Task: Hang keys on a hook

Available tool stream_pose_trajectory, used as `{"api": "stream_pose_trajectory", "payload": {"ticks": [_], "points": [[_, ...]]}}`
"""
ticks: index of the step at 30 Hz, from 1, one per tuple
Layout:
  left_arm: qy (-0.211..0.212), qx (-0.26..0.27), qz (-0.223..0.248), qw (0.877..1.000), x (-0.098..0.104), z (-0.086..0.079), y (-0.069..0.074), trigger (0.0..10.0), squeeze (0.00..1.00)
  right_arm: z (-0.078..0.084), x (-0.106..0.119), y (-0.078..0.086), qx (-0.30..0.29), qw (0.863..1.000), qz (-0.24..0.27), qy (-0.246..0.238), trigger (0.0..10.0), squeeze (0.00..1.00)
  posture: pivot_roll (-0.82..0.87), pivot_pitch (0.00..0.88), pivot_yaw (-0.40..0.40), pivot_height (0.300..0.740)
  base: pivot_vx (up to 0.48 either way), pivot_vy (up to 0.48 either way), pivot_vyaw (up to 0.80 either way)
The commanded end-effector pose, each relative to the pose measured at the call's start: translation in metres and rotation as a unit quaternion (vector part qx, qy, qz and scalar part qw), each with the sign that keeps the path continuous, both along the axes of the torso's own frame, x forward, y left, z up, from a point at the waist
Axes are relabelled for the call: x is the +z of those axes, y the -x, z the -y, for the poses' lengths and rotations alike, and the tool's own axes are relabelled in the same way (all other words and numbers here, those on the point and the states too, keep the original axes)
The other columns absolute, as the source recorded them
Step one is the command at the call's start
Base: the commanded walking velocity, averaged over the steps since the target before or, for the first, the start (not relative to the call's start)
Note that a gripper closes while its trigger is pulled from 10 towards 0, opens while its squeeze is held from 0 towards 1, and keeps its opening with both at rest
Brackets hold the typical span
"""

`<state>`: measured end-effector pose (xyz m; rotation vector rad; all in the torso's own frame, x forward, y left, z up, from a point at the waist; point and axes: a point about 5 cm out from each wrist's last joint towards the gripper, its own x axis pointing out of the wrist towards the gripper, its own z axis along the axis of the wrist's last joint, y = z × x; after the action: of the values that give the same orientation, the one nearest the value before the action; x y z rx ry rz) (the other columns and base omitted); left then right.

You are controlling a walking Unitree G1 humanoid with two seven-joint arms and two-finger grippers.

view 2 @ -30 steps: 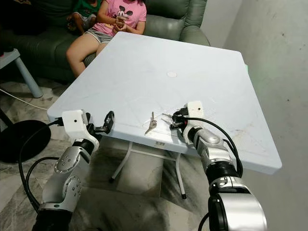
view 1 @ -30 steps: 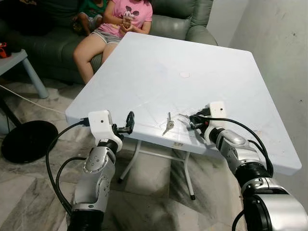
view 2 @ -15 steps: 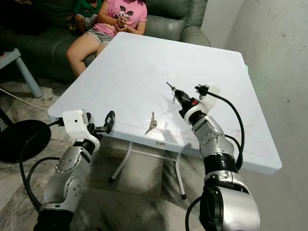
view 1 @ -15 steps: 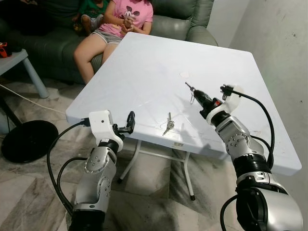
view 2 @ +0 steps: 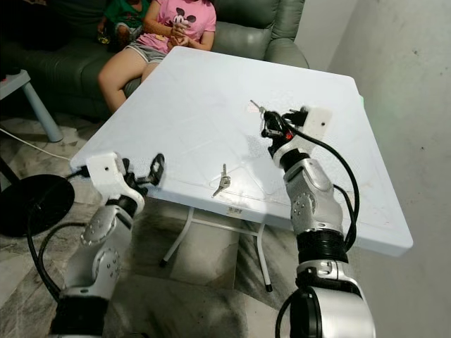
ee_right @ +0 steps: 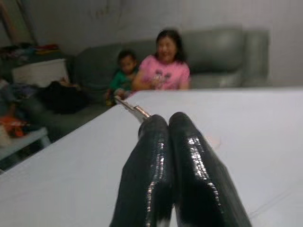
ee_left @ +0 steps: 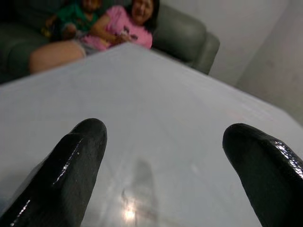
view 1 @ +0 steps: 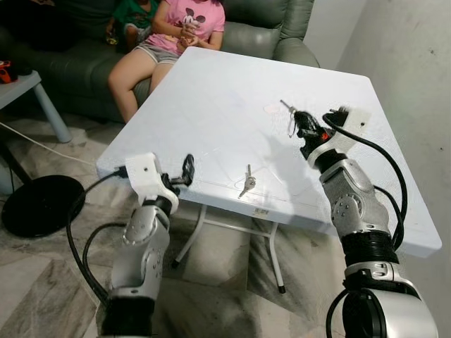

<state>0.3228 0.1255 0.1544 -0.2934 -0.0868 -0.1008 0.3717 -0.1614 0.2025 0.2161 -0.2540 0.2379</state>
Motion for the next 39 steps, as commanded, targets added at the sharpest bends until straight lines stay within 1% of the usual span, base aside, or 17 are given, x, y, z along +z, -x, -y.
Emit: {"api": "stream_pose_trajectory", "payload": {"ticks": [1, 3, 4, 5, 9, 10, 12, 13, 14, 16, 17, 18, 20, 24, 26, 30, 39], "points": [[0.008, -0.001, 0.03, 1.0, 0.014, -0.002, -0.001, 10.0, 0.0, 0.003, 0.015, 0.007, -0.026, 0.997, 0.056, 0.043, 10.0, 0.0, 0.05, 0.07, -0.096, 0.732, 0.0, 0.0, 0.0], [0.011, 0.0, 0.034, 0.999, 0.017, -0.006, -0.001, 10.0, 0.0, 0.004, 0.016, 0.01, -0.034, 0.997, 0.059, 0.046, 10.0, 0.0, 0.05, 0.07, -0.096, 0.732, 0.0, 0.0, 0.0], [0.013, -0.001, 0.044, 0.999, 0.021, -0.012, 0.0, 10.0, 0.0, 0.006, 0.014, 0.017, -0.047, 0.996, 0.061, 0.044, 10.0, 0.0, 0.05, 0.067, -0.091, 0.732, 0.0, 0.0, 0.0], [0.013, -0.001, 0.046, 0.999, 0.022, -0.014, 0.0, 10.0, 0.0, 0.008, 0.013, 0.019, -0.052, 0.996, 0.062, 0.042, 10.0, 0.0, 0.05, 0.067, -0.091, 0.732, 0.0, 0.0, 0.0], [0.013, 0.008, 0.046, 0.999, 0.021, -0.029, 0.005, 10.0, 0.0, 0.015, -0.001, 0.035, -0.075, 0.995, 0.047, 0.044, 10.0, 0.0, 0.04, 0.066, -0.084, 0.732, 0.0, 0.0, 0.0], [0.013, 0.008, 0.046, 0.999, 0.021, -0.029, 0.005, 10.0, 0.0, 0.015, -0.001, 0.035, -0.075, 0.995, 0.047, 0.044, 10.0, 0.0, 0.04, 0.066, -0.084, 0.732, 0.0, 0.0, 0.0], [0.017, 0.014, 0.042, 0.999, 0.017, -0.036, 0.008, 10.0, 0.0, 0.017, -0.011, 0.044, -0.078, 0.996, 0.037, 0.039, 10.0, 0.0, 0.04, 0.068, -0.083, 0.732, 0.0, 0.0, 0.0], [0.017, 0.014, 0.042, 0.999, 0.017, -0.036, 0.008, 10.0, 0.0, 0.017, -0.011, 0.044, -0.078, 0.996, 0.037, 0.039, 10.0, 0.0, 0.04, 0.068, -0.083, 0.732, 0.0, 0.0, 0.0], [0.015, 0.02, 0.034, 0.999, 0.01, -0.041, 0.011, 10.0, 0.0, 0.018, -0.022, 0.053, -0.081, 0.996, 0.023, 0.042, 10.0, 0.0, 0.03, 0.068, -0.077, 0.732, 0.0, 0.0, 0.0], [0.015, 0.02, 0.034, 0.999, 0.01, -0.041, 0.011, 10.0, 0.0, 0.018, -0.022, 0.053, -0.081, 0.996, 0.023, 0.042, 10.0, 0.0, 0.03, 0.068, -0.077, 0.732, 0.0, 0.0, 0.0], [0.012, 0.027, 0.02, 0.999, 0.001, -0.045, 0.014, 10.0, 0.0, 0.021, -0.039, 0.063, -0.095, 0.994, -0.001, 0.05, 10.0, 0.0, 0.03, 0.066, -0.075, 0.732, 0.0, 0.0, 0.0], [0.012, 0.027, 0.02, 0.999, 0.001, -0.045, 0.014, 10.0, 0.0, 0.021, -0.039, 0.063, -0.095, 0.994, -0.001, 0.05, 10.0, 0.0, 0.03, 0.066, -0.075, 0.732, 0.0, 0.0, 0.0], [0.016, 0.029, 0.011, 0.999, -0.004, -0.046, 0.016, 10.0, 0.0, 0.022, -0.049, 0.069, -0.103, 0.993, -0.013, 0.055, 10.0, 0.0, 0.03, 0.066, -0.075, 0.732, 0.0, 0.0, 0.0], [0.017, 0.029, -0.003, 0.999, -0.013, -0.045, 0.015, 10.0, 0.0, 0.021, -0.06, 0.071, -0.116, 0.99, -0.032, 0.07, 10.0, 0.0, 0.03, 0.066, -0.075, 0.732, 0.0, 0.0, 0.0], [0.02, 0.023, -0.013, 0.999, -0.018, -0.041, 0.014, 10.0, 0.0, 0.019, -0.066, 0.071, -0.116, 0.989, -0.046, 0.077, 10.0, 0.0, 0.02, 0.064, -0.073, 0.732, 0.0, 0.0, 0.0], [0.018, 0.02, -0.019, 0.999, -0.021, -0.04, 0.013, 10.0, 0.0, 0.018, -0.066, 0.07, -0.114, 0.989, -0.051, 0.082, 10.0, 0.0, 0.02, 0.064, -0.073, 0.732, 0.0, 0.0, 0.0], [0.017, 0.012, -0.018, 1.0, -0.019, -0.039, 0.008, 10.0, 0.0, 0.017, -0.067, 0.066, -0.118, 0.987, -0.064, 0.092, 10.0, 0.0, 0.03, 0.051, -0.068, 0.732, 0.0, 0.413, 0.0]]}}
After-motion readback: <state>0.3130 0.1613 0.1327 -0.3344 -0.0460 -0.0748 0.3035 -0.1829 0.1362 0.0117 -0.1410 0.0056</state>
